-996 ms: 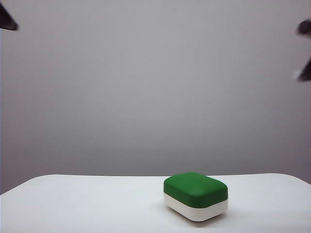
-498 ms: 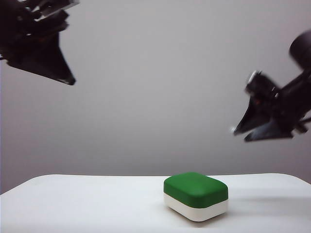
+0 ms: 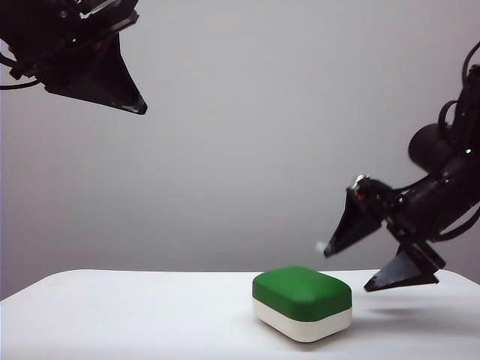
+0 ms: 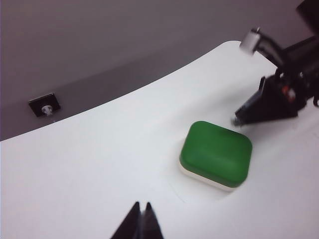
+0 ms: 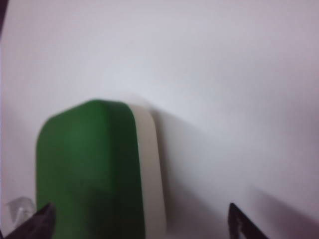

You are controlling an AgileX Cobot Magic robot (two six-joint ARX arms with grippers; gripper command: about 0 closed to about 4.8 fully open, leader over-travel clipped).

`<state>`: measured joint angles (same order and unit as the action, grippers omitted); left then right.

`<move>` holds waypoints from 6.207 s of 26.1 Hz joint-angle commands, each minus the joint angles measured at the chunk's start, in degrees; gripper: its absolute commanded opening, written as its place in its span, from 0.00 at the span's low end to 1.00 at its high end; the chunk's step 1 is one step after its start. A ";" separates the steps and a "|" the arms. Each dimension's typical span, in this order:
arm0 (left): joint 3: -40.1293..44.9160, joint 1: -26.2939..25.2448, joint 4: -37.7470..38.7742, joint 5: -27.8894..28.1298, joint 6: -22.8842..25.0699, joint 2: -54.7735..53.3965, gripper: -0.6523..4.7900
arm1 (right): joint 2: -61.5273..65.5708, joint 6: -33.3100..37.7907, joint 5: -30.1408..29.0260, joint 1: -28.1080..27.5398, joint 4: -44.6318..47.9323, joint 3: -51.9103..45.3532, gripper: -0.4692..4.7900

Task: Pick up the foam mahjong on the table and turn it over.

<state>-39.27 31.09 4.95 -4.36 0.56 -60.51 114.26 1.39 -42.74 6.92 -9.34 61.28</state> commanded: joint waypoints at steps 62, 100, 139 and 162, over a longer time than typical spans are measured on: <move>-0.24 -0.07 6.78 1.09 1.03 0.09 0.11 | -21.81 -5.57 34.49 20.00 -31.41 8.50 0.16; 27.52 -13.16 3.91 12.35 -9.60 59.95 0.11 | -93.53 13.73 43.06 15.15 12.81 -47.84 0.09; 32.76 -13.25 4.92 17.88 -5.07 60.46 0.11 | -113.90 9.20 42.99 -0.33 18.91 -60.33 0.09; 32.76 -13.20 10.84 18.32 -5.49 60.33 0.11 | -113.77 9.31 46.69 -0.26 -1.03 -61.16 0.09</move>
<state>-6.37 17.87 16.16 14.11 -4.75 -0.14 0.49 10.66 4.27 6.68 -10.50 0.43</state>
